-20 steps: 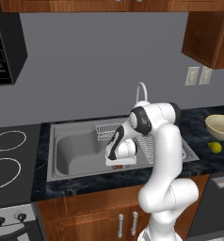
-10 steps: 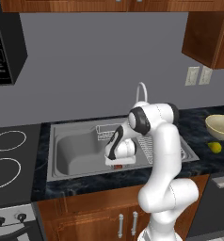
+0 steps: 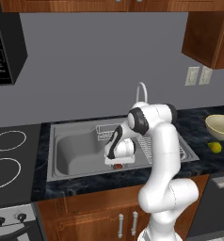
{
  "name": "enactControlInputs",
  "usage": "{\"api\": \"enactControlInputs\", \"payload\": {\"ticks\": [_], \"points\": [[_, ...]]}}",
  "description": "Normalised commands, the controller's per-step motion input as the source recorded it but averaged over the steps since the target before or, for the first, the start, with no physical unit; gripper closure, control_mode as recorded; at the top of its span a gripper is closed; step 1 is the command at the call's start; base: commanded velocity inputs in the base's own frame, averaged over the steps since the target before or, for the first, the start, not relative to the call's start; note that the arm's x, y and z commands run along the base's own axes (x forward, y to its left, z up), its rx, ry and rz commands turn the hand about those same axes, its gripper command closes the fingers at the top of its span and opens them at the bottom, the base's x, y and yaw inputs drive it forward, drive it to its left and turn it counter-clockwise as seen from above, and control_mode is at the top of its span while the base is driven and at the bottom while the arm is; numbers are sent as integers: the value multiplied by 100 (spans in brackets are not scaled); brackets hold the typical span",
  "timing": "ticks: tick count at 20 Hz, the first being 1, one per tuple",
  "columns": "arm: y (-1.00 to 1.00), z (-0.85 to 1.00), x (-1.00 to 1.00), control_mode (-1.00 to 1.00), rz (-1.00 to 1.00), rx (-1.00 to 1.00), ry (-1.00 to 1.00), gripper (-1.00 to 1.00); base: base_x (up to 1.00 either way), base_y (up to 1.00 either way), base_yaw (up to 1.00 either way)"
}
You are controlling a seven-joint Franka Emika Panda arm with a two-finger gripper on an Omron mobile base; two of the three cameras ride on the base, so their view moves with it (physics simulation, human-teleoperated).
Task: Remove the apple and pear from the sink. Then move the bowl and cup from the counter to the sink for washing.
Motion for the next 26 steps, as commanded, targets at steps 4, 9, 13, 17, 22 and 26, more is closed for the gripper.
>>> {"api": "enactControlInputs", "payload": {"ticks": [4,9,13,17,22,26], "points": [[2,-10,4,-100,0,0,0,-100,0,0,0],[2,-11,3,-100,0,0,0,-100,0,0,0],[3,-12,6,-100,0,0,0,-100,0,0,0],[2,-10,13,-100,0,0,0,-100,0,0,0],[1,-10,15,-100,0,0,0,-100,0,0,0],[2,-13,14,-100,0,-1,0,-100,0,0,0]]}}
